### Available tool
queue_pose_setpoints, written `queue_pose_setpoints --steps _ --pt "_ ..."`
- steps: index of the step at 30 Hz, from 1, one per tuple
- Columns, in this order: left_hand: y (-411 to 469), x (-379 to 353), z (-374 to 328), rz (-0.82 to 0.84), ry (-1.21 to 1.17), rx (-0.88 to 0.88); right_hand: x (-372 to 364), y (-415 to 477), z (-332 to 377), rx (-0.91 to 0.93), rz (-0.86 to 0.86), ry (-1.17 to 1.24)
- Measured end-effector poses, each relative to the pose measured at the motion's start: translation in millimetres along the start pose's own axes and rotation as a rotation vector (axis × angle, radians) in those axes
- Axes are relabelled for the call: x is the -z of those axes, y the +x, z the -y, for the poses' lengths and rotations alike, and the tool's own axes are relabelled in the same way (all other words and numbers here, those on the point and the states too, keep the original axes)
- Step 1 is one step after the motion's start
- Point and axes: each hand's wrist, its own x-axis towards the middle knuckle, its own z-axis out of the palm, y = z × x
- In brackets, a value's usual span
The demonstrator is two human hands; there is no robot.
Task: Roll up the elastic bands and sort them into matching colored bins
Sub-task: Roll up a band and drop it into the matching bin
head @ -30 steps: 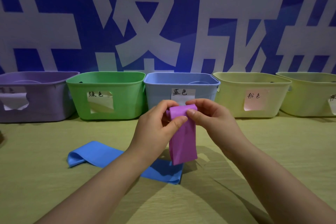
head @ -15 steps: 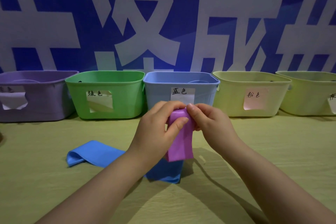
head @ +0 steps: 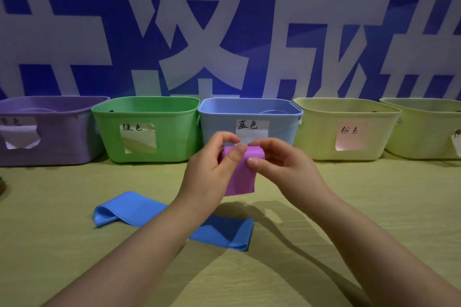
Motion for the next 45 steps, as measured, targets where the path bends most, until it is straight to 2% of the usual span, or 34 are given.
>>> queue_pose_setpoints --steps 4,15,23,38,45 --pt "-1.1 -1.7 0.6 0.062 0.021 0.002 4.3 -0.4 2.8 -0.007 -0.018 -0.025" --pt "-1.4 -0.6 -0.5 0.042 -0.042 -0.052 5.2 -2.3 6.9 -0.111 0.009 -0.093" --pt "1.6 -0.3 4.7 -0.036 -0.062 -0.014 0.5 -2.4 2.4 -0.013 0.015 0.086" --pt "-3.4 5.3 3.3 0.122 -0.033 -0.057 1.4 -2.4 5.1 -0.034 -0.026 -0.051" --pt "-0.7 7.6 7.5 0.087 0.06 -0.079 1.0 -4.2 4.6 -0.041 0.004 -0.038"
